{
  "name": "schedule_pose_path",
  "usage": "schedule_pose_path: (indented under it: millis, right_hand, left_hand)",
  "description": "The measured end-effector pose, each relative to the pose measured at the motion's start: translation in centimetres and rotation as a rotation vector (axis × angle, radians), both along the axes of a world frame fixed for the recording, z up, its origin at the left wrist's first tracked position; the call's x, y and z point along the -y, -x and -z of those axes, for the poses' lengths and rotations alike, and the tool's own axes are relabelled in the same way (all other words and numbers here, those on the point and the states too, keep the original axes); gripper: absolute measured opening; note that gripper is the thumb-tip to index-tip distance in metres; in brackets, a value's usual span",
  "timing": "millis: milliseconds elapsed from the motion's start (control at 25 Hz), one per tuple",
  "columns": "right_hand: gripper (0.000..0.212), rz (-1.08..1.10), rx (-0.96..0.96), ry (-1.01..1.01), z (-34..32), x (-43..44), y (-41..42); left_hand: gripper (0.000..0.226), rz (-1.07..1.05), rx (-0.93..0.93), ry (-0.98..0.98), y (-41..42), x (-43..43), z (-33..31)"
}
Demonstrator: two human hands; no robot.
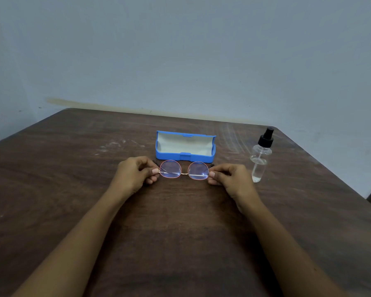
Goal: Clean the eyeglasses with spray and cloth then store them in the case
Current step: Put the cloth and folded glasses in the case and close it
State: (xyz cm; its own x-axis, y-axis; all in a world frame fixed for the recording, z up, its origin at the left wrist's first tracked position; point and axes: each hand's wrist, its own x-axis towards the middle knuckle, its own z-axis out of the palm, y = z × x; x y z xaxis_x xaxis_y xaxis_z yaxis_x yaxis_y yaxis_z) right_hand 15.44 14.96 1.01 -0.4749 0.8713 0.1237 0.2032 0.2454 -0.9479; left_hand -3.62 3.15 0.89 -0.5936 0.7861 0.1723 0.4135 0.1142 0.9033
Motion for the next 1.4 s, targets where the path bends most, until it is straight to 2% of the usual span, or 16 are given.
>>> schedule_pose_path:
  millis: [240, 400, 600, 1400]
  right_hand:
    - [0.027, 0.004, 0.080, -0.025, 0.05, 0.01, -0.13]
    - [0.016, 0.011, 0.100, -0.038, 0.06, -0.02, -0.12]
    - [0.014, 0.012, 0.132, -0.072, -0.05, 0.11, -0.19]
    - [0.011, 0.038, 0.248, -0.139, -0.29, -0.17, -0.16]
  left_hand:
    - [0.010, -0.008, -0.055, 0.046, -0.10, -0.02, 0.03]
    - [0.010, -0.011, -0.113, 0.063, -0.14, 0.04, -0.02]
    - [0.013, -0.011, -0.190, 0.078, -0.20, 0.27, 0.02]
    - [0.006, -0.056, -0.244, 0.165, -0.19, 0.46, -0.76]
